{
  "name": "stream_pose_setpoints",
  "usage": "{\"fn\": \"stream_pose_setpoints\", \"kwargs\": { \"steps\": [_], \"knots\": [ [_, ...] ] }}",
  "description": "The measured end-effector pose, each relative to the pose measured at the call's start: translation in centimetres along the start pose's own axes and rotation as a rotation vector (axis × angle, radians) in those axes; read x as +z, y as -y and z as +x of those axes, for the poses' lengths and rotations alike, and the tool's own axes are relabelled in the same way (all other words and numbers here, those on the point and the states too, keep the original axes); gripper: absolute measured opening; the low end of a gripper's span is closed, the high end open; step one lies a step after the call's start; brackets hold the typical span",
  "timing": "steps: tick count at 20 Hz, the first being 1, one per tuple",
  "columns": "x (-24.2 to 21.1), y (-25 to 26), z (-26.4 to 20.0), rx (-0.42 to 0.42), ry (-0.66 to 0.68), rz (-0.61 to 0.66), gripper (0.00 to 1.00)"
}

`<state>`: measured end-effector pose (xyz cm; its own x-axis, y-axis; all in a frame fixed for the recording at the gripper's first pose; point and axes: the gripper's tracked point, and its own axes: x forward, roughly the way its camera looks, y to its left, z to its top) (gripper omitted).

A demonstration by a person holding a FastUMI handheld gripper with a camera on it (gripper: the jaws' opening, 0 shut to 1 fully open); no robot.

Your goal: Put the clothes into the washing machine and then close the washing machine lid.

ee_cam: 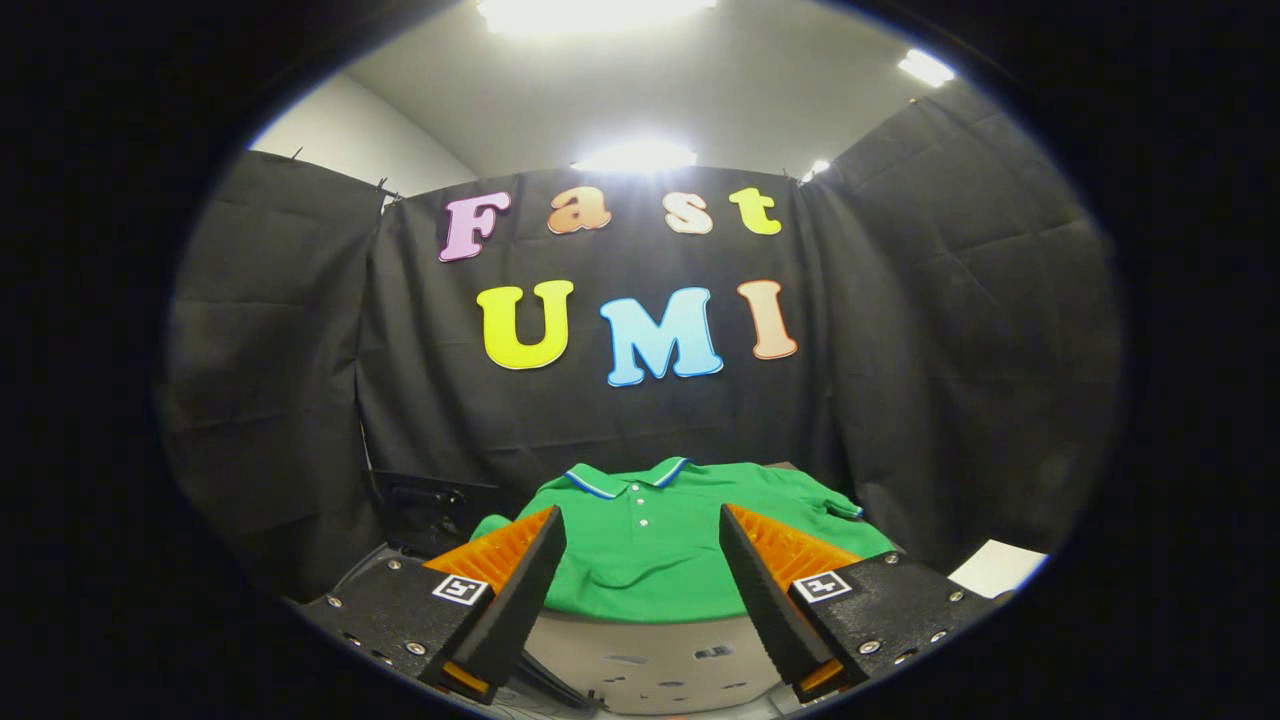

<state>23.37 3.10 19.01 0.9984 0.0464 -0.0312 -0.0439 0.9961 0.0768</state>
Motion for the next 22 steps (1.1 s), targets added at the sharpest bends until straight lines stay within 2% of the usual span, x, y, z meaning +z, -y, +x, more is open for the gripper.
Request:
{"fn": "stream_pose_setpoints", "kwargs": {
  "steps": [6, 13, 16, 19, 22],
  "knots": [
    [0.3, 0.0, 6.7, 0.032, -0.110, 0.027, 0.94],
    [-3.2, 0.4, 13.4, 0.063, -0.367, -0.029, 0.94],
    [-4.3, 0.9, 15.7, 0.061, -0.440, -0.016, 0.94],
    [-5.8, 0.5, 17.0, 0.096, -0.509, -0.009, 0.94],
    [-8.4, 1.0, 17.4, 0.112, -0.611, -0.066, 0.94]
  ]
}}
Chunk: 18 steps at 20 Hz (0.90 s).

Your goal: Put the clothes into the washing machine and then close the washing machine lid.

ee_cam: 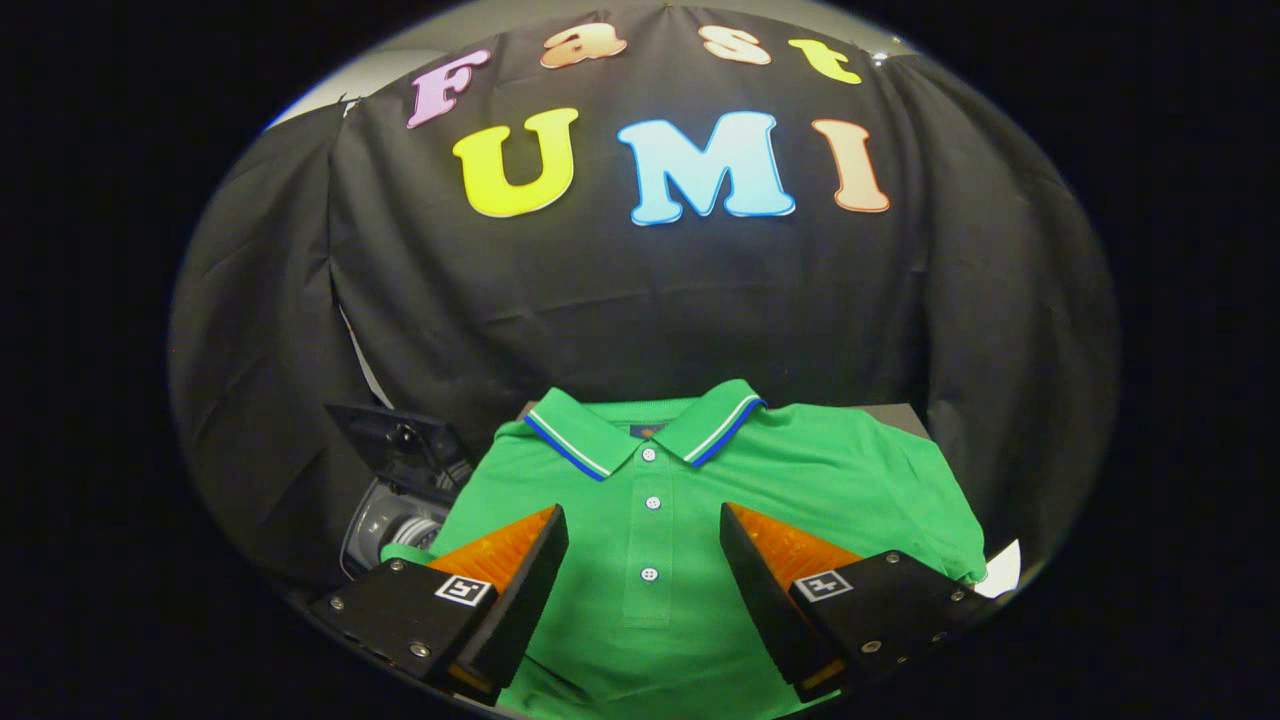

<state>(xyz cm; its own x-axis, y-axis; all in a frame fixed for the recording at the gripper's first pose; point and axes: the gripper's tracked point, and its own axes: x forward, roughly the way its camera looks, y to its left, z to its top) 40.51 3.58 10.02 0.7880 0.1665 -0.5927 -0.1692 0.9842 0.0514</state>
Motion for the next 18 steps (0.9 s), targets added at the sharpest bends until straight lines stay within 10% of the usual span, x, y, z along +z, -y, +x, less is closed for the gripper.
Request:
{"fn": "stream_pose_setpoints", "kwargs": {
  "steps": [12, 18],
  "knots": [
    [-2.2, 0.3, 0.5, 0.022, -0.117, -0.097, 0.85],
    [-2.3, -1.1, 0.4, 0.094, -0.072, -0.139, 0.16]
  ]
}}
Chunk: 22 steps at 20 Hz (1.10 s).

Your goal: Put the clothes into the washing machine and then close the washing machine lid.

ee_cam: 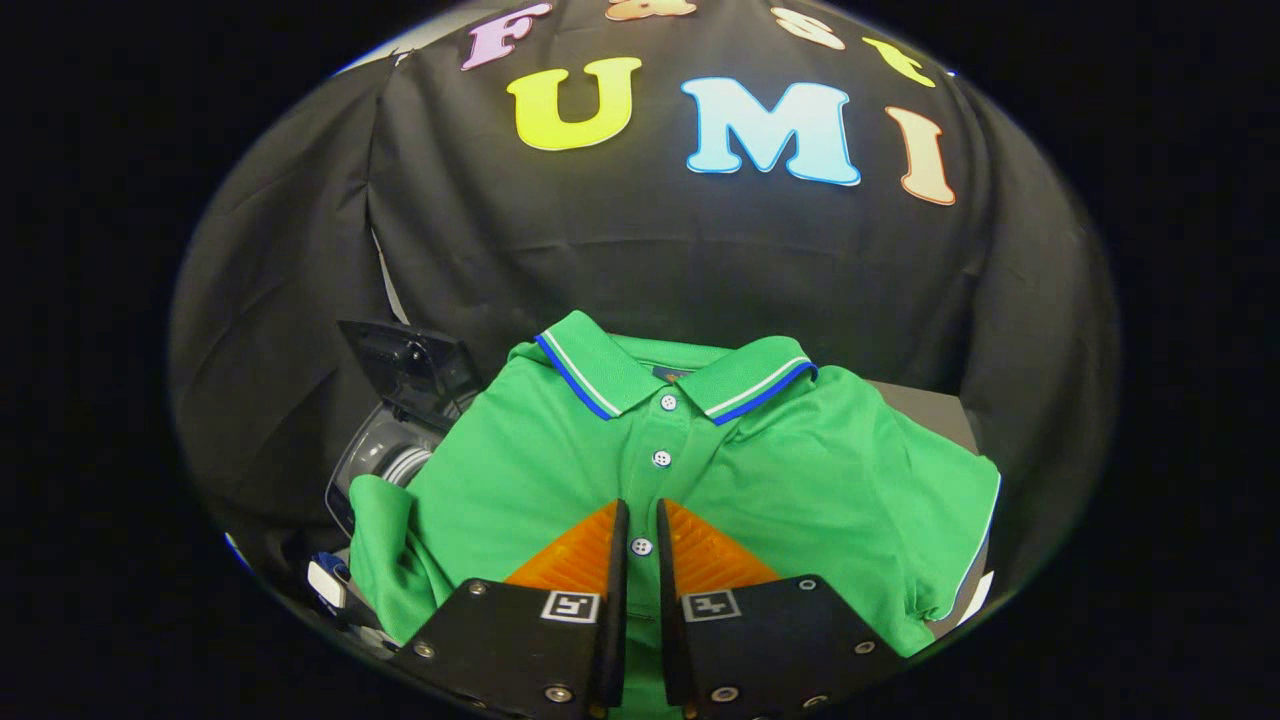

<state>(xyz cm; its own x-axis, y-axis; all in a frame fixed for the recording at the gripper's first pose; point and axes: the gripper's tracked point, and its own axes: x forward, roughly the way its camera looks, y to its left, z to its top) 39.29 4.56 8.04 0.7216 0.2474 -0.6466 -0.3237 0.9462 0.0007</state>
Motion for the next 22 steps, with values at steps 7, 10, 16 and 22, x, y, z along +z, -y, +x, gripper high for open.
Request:
{"fn": "stream_pose_setpoints", "kwargs": {
  "steps": [7, 10, 16, 22],
  "knots": [
    [0.5, -0.7, -0.1, 0.014, 0.049, 0.040, 0.00],
    [1.4, -1.8, -1.1, 0.035, 0.107, 0.079, 0.00],
    [5.5, -4.9, -4.0, 0.071, 0.246, 0.153, 0.00],
    [8.3, -9.8, -5.5, 0.113, 0.324, 0.222, 0.00]
  ]
}}
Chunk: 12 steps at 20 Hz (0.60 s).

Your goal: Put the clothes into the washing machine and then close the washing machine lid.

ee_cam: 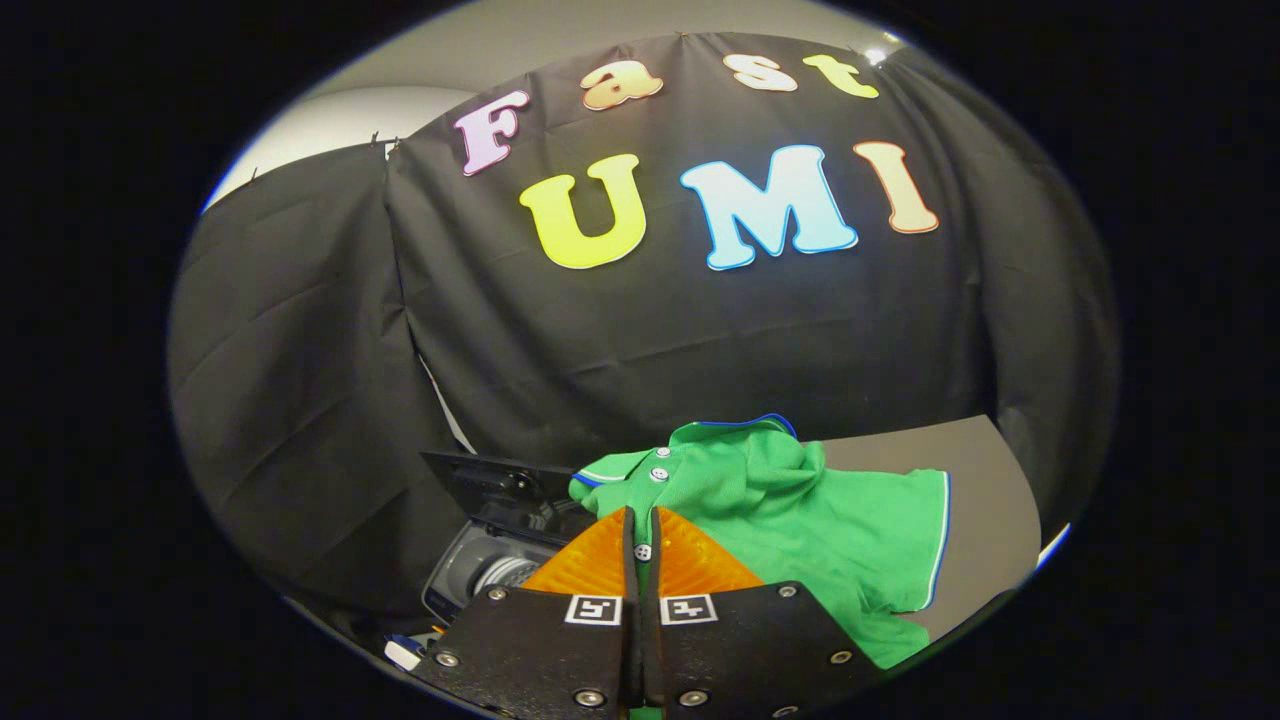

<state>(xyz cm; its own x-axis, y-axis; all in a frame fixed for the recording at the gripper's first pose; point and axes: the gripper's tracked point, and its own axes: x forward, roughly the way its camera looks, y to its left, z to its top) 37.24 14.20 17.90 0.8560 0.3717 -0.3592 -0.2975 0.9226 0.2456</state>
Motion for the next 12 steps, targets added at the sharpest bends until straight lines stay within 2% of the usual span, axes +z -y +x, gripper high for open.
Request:
{"fn": "stream_pose_setpoints", "kwargs": {
  "steps": [6, 12],
  "knots": [
    [1.1, -5.8, 1.0, 0.042, 0.066, 0.001, 0.00],
    [0.2, -11.1, 3.1, 0.075, 0.077, 0.005, 0.00]
  ]
}}
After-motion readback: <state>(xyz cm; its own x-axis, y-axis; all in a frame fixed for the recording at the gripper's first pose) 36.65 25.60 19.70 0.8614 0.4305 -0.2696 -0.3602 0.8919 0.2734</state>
